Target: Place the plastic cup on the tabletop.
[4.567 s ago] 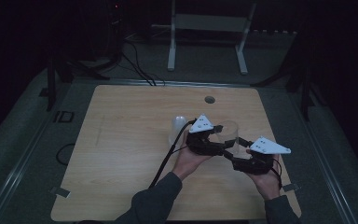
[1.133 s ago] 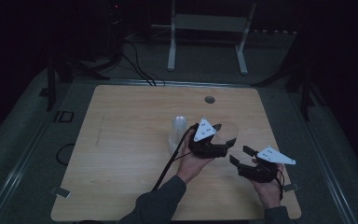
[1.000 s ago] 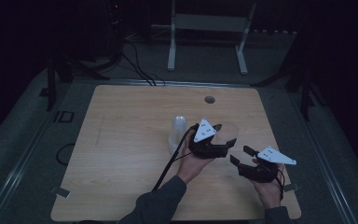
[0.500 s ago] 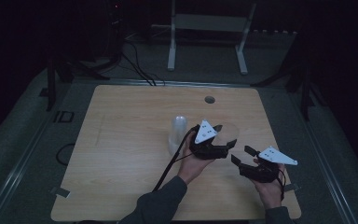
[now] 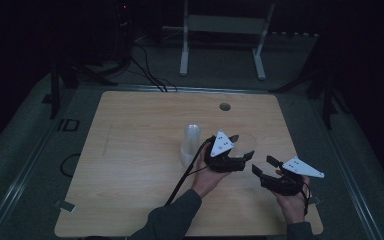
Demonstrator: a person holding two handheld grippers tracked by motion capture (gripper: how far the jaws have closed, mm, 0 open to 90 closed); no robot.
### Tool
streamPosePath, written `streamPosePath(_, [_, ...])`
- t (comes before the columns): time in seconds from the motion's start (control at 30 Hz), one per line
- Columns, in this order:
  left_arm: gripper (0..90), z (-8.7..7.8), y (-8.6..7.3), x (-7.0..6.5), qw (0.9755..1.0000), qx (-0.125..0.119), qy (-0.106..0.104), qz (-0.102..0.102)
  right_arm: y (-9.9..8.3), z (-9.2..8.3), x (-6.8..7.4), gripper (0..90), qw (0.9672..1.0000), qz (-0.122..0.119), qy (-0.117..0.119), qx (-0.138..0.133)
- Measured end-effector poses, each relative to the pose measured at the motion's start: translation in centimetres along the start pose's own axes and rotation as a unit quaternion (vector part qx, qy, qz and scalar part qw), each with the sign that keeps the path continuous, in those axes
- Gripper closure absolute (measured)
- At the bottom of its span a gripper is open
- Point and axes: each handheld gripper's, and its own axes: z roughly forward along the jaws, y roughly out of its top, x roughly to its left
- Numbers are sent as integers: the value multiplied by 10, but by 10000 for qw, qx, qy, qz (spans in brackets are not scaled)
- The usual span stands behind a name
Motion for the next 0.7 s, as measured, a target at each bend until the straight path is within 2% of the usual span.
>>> streamPosePath(0.47, [291,4,-11,1,10000,-53,18,-2,-1,-4,-5,291,9999,85,-77,-58])
streamPosePath(0.7, [291,7,-21,2,10000,23,25,-3,-1,-5,-6,291,9999,101,-106,-76])
